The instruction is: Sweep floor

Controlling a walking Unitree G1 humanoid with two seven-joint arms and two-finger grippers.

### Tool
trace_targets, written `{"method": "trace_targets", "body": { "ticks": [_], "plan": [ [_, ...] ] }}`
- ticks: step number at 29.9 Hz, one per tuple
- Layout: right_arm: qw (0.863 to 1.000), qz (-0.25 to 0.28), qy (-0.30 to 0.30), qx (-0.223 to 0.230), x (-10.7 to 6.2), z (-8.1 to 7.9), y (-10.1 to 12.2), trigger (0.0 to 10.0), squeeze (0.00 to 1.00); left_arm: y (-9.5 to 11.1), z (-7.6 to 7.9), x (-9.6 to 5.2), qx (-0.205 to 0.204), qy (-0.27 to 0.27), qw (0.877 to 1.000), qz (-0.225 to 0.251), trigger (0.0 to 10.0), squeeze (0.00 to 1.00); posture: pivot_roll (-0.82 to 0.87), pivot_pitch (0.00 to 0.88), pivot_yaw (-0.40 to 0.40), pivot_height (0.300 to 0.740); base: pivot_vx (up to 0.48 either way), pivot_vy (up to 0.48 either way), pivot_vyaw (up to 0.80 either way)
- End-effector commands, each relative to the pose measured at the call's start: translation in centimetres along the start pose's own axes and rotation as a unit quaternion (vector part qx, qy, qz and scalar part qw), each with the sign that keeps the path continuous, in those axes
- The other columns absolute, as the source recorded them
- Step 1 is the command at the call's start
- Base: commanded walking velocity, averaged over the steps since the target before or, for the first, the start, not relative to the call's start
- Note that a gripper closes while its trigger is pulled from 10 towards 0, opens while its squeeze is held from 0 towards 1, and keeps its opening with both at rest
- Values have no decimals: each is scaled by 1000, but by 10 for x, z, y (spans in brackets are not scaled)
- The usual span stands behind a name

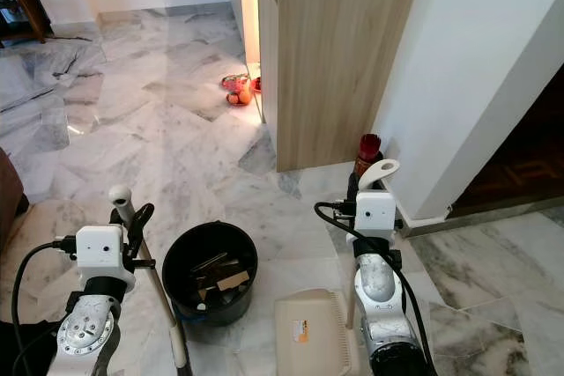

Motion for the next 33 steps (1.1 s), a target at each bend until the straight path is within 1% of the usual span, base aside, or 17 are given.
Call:
{"method": "trace_targets", "body": {
  "ticks": [1, 5, 13, 25, 33],
  "plan": [
    [1000, 20, -5, 7, 5, 1, 9, 10000, 0, 8, 1, 2, 0, -1, 1000, 23, 10000, 0, 101, 70, -6, 740, 0, 0, 0],
    [1000, 20, -1, 11, 6, -3, 10, 10000, 0, 9, 0, 3, 0, 2, 1000, 25, 10000, 0, 111, 87, -6, 740, 0, 0, 0],
    [1000, 17, 3, 11, 6, -3, 9, 10000, 0, 10, 0, 2, -1, 4, 1000, 27, 10000, 0, 118, 98, -9, 740, 0, 0, 0],
    [1000, 13, 8, 12, 6, -7, 8, 10000, 0, 11, 0, 3, 0, 3, 1000, 27, 10000, 0, 125, 100, -7, 740, 0, 0, 0],
    [1000, 11, 9, 13, 4, -7, 7, 10000, 0, 11, 1, 2, -1, 3, 1000, 27, 10000, 0, 125, 98, -8, 740, -258, 0, 0]
  ]
}}
Point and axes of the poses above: a point about 5 cm out from each wrist's last joint towards the gripper, its own x axis pointing out of the wrist towards the gripper, its own y axis along the axis of the wrist's last joint, z = x × y, the point moved 1 cm from there along x, pointing out of the wrist towards the gripper, and after that the axes turned 8 degrees about -x, right-handed, at the moved point
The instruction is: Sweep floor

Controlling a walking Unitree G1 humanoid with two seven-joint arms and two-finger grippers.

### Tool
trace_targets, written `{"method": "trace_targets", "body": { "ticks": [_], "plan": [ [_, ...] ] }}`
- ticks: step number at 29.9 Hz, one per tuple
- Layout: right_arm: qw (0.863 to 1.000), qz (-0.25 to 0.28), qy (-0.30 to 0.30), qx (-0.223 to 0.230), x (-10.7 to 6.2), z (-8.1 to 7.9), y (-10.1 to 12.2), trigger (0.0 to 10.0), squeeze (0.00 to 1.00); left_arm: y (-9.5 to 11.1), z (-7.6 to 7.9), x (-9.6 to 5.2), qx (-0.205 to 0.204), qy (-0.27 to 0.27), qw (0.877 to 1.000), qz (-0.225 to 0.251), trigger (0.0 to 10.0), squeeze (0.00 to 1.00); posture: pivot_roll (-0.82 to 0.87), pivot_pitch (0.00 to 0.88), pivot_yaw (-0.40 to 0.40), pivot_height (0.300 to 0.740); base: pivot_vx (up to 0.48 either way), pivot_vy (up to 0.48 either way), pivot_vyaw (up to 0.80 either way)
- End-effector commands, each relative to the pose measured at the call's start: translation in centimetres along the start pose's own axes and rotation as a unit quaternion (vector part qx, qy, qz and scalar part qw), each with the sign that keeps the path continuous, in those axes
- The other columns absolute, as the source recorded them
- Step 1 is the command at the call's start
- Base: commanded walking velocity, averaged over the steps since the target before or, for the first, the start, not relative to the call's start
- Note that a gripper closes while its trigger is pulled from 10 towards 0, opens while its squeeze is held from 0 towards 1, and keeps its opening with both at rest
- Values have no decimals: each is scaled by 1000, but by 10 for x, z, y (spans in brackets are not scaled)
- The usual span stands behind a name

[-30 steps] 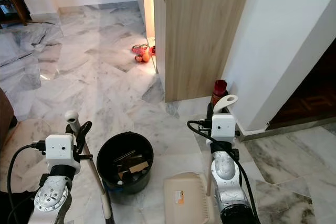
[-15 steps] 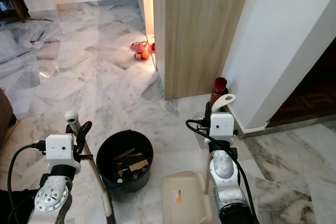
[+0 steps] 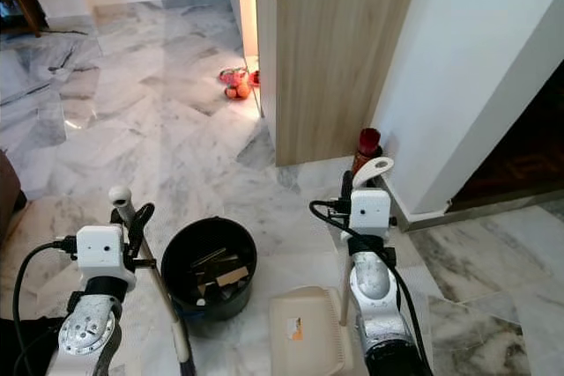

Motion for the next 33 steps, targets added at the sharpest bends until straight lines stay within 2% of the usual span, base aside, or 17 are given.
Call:
{"method": "trace_targets", "body": {
  "ticks": [1, 21, 33],
  "plan": [
    [1000, 4, 0, 3, 0, 0, 1, 10000, 0, 10, 0, 1, 2, 0, 1000, 24, 10000, 0, 125, 98, -8, 740, -266, 0, 0],
    [1000, 4, 1, 4, 1, -1, 1, 10000, 0, 9, -1, 1, 3, 3, 1000, 23, 10000, 0, 124, 69, -8, 740, -287, 0, 0],
    [1000, 7, -1, 5, 6, -2, 3, 10000, 0, 10, -3, 6, 4, 3, 1000, 26, 10000, 0, 122, 46, -5, 740, -291, 0, 0]
  ]
}}
Point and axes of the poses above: a point about 5 cm out from each wrist's last joint towards the gripper, its own x axis pointing out of the wrist towards the gripper, its own y axis along the axis of the wrist's last joint, z = x × y, the point moved 1 cm from there along x, pointing out of the wrist towards the gripper, and after that the axes turned 8 degrees about -x, right-handed, at the moved point
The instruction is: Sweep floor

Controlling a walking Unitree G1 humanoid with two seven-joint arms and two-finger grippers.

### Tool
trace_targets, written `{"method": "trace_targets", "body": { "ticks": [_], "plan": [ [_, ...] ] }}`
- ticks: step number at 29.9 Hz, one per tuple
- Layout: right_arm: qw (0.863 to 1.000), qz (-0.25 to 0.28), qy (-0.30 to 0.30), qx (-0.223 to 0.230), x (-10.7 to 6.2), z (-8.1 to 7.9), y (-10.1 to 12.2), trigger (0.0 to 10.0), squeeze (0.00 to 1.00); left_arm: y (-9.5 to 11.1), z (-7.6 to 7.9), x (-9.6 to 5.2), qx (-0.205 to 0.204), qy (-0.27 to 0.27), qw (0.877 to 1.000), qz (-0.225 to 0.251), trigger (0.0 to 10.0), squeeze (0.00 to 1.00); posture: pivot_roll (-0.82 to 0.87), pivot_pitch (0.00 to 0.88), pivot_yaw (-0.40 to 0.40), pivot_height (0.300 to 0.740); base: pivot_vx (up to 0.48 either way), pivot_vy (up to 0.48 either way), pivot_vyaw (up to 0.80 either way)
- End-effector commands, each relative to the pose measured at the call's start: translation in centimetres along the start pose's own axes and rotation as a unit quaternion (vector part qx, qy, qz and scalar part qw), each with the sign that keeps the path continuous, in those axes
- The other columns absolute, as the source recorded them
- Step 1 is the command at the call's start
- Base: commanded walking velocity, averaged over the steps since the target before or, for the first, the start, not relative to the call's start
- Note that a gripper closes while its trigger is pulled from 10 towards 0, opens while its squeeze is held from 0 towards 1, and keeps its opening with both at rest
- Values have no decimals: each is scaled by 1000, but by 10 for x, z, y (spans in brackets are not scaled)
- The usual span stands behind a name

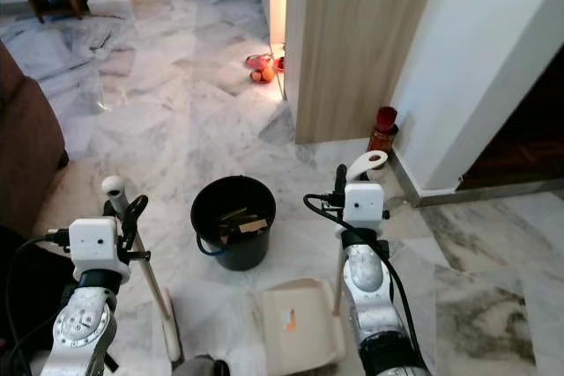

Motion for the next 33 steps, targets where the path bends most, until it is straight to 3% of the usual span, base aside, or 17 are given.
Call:
{"method": "trace_targets", "body": {
  "ticks": [1, 13, 22, 33],
  "plan": [
    [1000, 5, -3, 4, 0, 0, 1, 10000, 0, 4, 1, 1, 2, -3, 1000, 11, 10000, 0, 123, 47, -4, 740, -292, 0, 0],
    [1000, 4, -2, 8, -1, -1, 0, 10000, 0, 5, -1, 0, 4, 0, 1000, 12, 10000, 0, 123, 60, -5, 740, -290, 0, 0],
    [1000, 0, -1, 16, -1, -1, 0, 10000, 0, 4, -4, 0, 8, 6, 1000, 11, 10000, 0, 117, 63, -6, 740, 0, 0, 0],
    [1000, -3, 0, 21, 1, -2, 0, 10000, 0, 4, -3, 1, 7, 3, 1000, 11, 10000, 0, 110, 58, -4, 740, 0, 0, -800]
  ]
}}
Point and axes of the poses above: a point about 5 cm out from each wrist's last joint towards the gripper, its own x axis pointing out of the wrist towards the gripper, its own y axis along the axis of the wrist's last joint, z = x × y, the point moved 1 cm from there along x, pointing out of the wrist towards the gripper, and after that the axes turned 8 degrees about -x, right-handed, at the moved point
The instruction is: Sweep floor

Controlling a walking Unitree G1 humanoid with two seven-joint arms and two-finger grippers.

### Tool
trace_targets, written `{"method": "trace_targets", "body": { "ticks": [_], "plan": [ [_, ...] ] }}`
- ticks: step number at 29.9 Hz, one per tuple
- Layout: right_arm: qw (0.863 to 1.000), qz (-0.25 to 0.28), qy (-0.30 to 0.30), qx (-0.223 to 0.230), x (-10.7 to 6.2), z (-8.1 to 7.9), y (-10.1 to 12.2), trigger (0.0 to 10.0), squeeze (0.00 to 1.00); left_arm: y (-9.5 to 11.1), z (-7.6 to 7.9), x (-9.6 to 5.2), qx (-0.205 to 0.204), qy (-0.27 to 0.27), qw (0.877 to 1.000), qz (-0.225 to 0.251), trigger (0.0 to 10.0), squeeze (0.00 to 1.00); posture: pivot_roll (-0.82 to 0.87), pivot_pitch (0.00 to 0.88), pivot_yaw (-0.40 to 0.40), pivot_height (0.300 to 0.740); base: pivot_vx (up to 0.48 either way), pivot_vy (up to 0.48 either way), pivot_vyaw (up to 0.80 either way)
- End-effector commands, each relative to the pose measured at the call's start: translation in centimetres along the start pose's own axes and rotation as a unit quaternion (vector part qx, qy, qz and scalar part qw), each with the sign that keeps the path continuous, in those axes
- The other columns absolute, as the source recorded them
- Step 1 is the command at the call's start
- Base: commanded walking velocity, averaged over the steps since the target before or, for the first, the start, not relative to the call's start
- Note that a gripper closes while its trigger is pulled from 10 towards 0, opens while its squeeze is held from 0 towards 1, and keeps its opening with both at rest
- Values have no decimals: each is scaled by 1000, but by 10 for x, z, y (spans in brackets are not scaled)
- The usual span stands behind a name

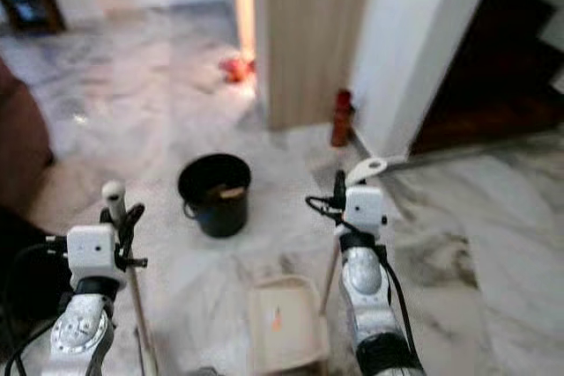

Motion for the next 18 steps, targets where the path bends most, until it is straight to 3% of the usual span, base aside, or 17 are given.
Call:
{"method": "trace_targets", "body": {
  "ticks": [1, 18],
  "plan": [
    [1000, 9, -6, 5, 2, 2, 4, 10000, 0, 8, 2, 4, 0, -4, 1000, 19, 10000, 0, 109, 56, -3, 740, 0, 0, -800],
    [1000, 6, -4, 7, 1, 0, 3, 10000, 0, 7, 4, 4, 6, -11, 1000, 17, 10000, 0, 116, 48, -3, 740, 0, 0, -800]
  ]
}}
Point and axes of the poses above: a point about 5 cm out from each wrist's last joint towards the gripper, its own x axis pointing out of the wrist towards the gripper, its own y axis along the axis of the wrist's last joint, z = x × y, the point moved 1 cm from there along x, pointing out of the wrist towards the gripper, and after that the axes turned 8 degrees about -x, right-handed, at the moved point
